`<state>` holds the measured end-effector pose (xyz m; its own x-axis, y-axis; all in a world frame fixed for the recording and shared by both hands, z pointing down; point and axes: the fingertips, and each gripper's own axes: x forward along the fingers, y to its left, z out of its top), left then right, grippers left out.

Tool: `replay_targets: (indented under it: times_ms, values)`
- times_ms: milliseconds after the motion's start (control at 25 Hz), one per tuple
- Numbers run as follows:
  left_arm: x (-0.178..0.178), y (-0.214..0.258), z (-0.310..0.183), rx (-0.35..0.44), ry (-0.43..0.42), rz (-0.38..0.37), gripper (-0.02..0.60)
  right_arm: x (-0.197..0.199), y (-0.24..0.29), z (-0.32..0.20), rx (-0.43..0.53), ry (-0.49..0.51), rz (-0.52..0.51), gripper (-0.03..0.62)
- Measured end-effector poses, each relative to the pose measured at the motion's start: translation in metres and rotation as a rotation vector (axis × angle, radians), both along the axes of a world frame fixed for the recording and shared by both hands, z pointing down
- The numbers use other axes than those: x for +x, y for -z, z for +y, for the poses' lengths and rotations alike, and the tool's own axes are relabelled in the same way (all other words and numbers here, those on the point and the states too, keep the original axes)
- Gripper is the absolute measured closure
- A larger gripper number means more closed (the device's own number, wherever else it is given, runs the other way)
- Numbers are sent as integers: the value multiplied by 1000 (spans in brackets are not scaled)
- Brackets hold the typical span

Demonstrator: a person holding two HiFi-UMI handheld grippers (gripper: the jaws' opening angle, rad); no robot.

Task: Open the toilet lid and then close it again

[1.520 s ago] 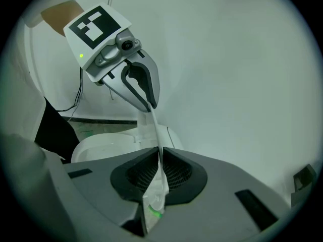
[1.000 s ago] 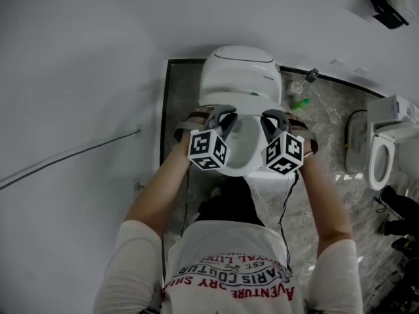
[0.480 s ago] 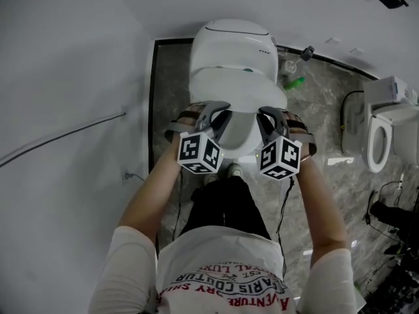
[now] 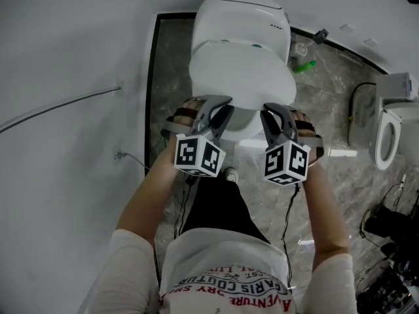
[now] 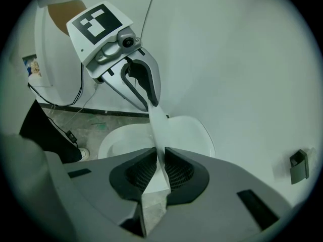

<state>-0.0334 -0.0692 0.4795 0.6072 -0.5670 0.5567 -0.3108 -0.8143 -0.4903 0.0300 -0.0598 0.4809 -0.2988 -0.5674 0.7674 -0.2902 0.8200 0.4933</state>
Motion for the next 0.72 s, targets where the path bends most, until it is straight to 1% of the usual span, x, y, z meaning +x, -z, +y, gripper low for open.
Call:
replay_targets:
  times_ms: [200, 400, 720]
  values:
    - [-2, -23, 23, 2, 31, -8, 511, -2, -23, 23, 1, 38, -4, 559]
    - [-4, -52, 46, -33, 50, -21, 505, -4, -52, 46, -9, 76, -10, 559]
    - [-6, -99, 79, -73, 47, -84, 495, -7, -101, 80, -53, 135, 15, 549]
